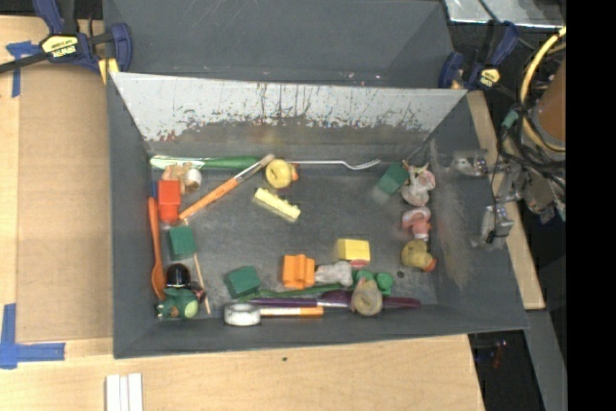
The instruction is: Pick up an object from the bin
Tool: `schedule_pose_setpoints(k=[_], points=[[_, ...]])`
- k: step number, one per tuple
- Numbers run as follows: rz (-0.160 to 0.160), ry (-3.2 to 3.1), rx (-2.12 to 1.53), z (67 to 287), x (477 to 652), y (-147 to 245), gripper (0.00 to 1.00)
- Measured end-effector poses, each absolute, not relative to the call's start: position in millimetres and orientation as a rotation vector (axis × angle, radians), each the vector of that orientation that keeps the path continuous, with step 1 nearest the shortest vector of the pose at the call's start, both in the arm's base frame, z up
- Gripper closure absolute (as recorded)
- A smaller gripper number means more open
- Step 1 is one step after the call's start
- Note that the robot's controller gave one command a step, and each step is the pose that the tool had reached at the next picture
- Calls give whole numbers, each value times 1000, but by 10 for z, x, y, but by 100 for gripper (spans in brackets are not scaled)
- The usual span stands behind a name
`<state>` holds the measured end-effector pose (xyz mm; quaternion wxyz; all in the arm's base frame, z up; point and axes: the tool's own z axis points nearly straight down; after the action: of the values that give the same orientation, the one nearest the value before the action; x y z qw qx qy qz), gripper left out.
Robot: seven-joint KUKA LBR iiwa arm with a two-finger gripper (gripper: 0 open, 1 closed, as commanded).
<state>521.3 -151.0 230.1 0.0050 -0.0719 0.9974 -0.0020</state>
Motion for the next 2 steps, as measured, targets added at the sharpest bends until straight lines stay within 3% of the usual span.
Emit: schedule_pose_setpoints(k=[1, 2], points=[[-4, 3125, -234, 1875, 5279, -1559, 0], [-3, 3126, 162, 1528, 5410, -1550, 0]])
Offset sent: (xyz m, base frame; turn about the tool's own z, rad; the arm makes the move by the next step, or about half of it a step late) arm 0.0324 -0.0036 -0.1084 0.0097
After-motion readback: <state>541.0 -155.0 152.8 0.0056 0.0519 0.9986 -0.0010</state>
